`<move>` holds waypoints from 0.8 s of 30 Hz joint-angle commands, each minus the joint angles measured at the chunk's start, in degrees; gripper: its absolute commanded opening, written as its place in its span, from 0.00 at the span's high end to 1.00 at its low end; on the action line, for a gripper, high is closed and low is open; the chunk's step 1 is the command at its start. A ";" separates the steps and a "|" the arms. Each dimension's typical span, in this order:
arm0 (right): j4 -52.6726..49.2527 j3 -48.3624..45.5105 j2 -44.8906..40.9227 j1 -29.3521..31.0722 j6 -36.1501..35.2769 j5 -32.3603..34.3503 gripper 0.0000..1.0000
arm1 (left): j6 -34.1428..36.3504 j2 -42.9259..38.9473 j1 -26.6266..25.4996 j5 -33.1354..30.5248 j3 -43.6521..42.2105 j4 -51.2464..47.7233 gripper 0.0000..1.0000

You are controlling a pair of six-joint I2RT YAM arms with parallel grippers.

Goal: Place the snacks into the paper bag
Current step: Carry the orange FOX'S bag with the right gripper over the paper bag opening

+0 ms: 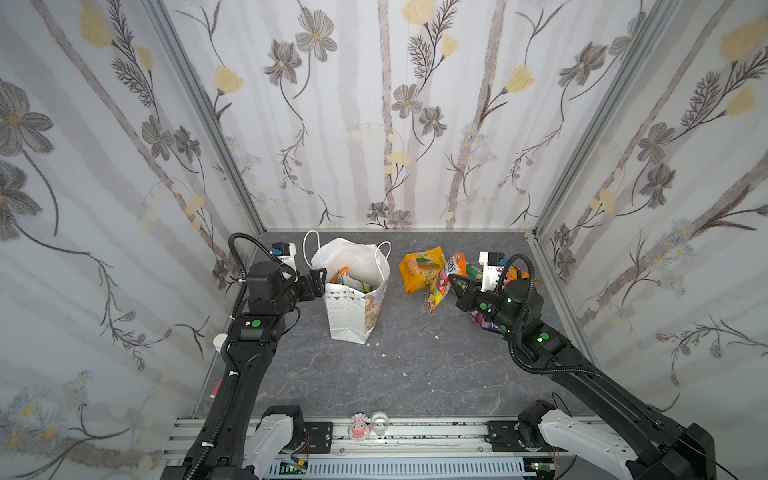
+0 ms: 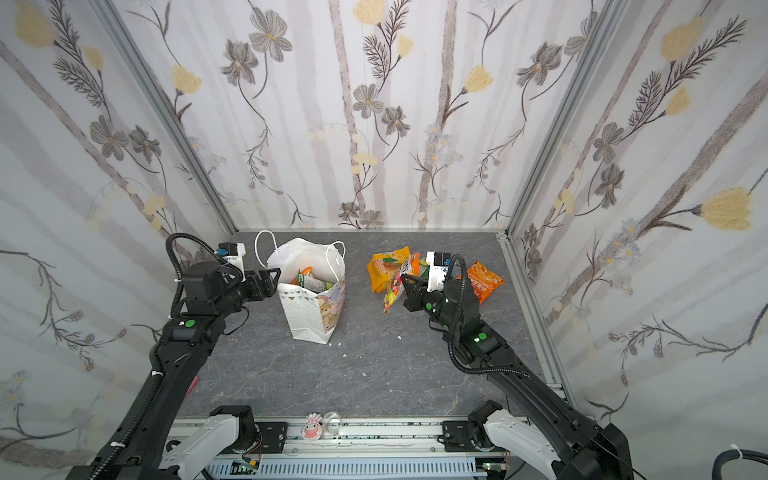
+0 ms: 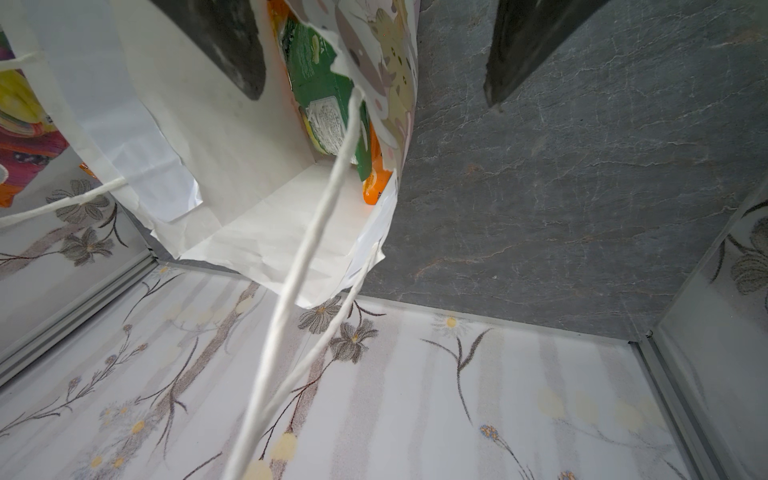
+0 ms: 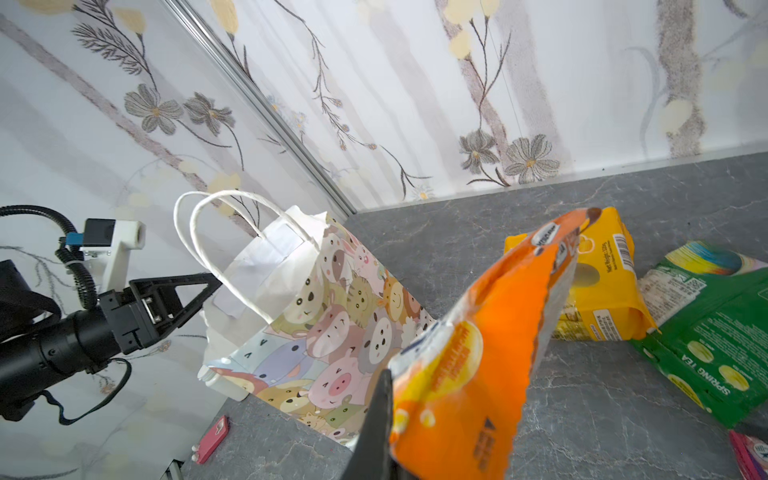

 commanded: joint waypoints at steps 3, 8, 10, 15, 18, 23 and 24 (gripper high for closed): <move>-1.60 5.60 0.73 1.87 -3.28 1.31 1.00 | 0.06 -0.40 0.00 0.28 -0.27 1.57 0.17; -4.11 10.87 2.79 4.09 -5.64 1.41 1.00 | -0.02 -0.31 -0.06 0.54 -0.31 1.33 0.16; -4.10 12.62 3.75 5.05 -6.21 1.53 1.00 | -0.06 -0.22 -0.06 0.70 -0.18 1.21 0.17; -4.73 18.88 7.12 8.73 -8.24 2.02 1.00 | 0.01 -0.30 -0.06 0.60 -0.11 1.12 0.17; -5.46 23.35 9.42 11.05 -9.17 3.89 1.00 | -0.11 -0.40 -0.07 0.54 -0.09 0.95 0.17; -5.31 29.20 12.85 15.06 -11.15 5.27 1.00 | -0.13 -0.57 -0.07 0.62 -0.17 0.92 0.17; -5.14 30.31 13.51 16.17 -11.40 5.55 1.00 | -0.16 -0.57 -0.11 0.79 -0.17 1.10 0.17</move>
